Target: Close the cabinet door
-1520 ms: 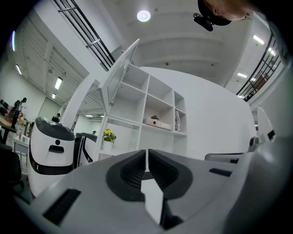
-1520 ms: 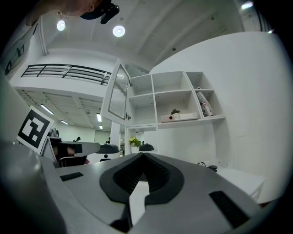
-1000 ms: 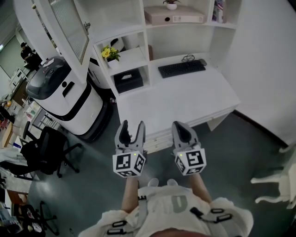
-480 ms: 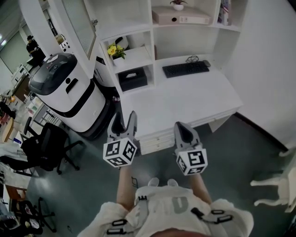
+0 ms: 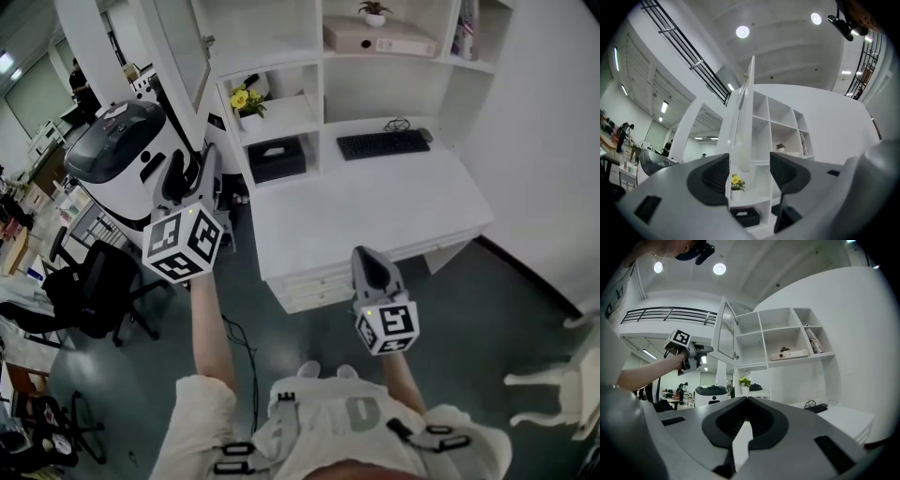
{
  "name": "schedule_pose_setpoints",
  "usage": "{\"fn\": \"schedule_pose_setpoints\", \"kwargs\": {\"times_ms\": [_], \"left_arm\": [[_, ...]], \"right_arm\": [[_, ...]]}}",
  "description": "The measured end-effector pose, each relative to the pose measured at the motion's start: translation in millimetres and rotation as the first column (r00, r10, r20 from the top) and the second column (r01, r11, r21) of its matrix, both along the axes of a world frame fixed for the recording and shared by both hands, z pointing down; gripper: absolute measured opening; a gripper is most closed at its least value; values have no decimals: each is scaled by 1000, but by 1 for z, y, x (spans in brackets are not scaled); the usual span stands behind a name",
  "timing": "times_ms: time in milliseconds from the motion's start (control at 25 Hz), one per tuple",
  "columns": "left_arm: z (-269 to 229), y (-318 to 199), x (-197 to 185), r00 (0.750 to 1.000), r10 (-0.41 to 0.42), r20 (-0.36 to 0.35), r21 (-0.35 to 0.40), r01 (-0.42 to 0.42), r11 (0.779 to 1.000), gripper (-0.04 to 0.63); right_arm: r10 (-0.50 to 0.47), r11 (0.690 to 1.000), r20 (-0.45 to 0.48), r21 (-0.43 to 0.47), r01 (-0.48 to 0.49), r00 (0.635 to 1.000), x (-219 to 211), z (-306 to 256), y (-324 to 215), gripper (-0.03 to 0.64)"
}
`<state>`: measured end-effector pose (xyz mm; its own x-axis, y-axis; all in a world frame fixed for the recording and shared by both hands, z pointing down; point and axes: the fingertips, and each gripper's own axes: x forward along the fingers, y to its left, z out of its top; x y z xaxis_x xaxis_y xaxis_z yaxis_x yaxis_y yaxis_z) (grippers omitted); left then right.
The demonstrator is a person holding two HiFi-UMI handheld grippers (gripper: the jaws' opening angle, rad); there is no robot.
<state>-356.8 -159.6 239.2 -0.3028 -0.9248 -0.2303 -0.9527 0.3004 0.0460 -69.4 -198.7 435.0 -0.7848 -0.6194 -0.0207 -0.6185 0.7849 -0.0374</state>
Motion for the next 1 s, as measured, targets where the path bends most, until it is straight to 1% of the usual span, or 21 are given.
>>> {"fn": "schedule_pose_setpoints", "kwargs": {"times_ms": [200,400,640,880,1000], "left_arm": [[-53,-3,-3,997,9,72,38,-12,999,256],[-80,-15,3,993,44,114,40,-49,998,256],[-86,-22,9,992,66,111,38,-71,997,256],[-87,-22,13,990,113,82,29,-116,993,253],[-87,-22,14,990,108,93,21,-110,994,252]], "right_arm": [[-18,1000,-2,5,18,1000,-5,-2,5,5],[-39,999,-3,11,39,999,-12,-1,8,5],[-30,999,-6,10,30,1000,-5,1,7,5],[-25,1000,-4,5,25,1000,-1,2,9,5],[-34,999,-13,6,34,999,-2,3,12,5]]}}
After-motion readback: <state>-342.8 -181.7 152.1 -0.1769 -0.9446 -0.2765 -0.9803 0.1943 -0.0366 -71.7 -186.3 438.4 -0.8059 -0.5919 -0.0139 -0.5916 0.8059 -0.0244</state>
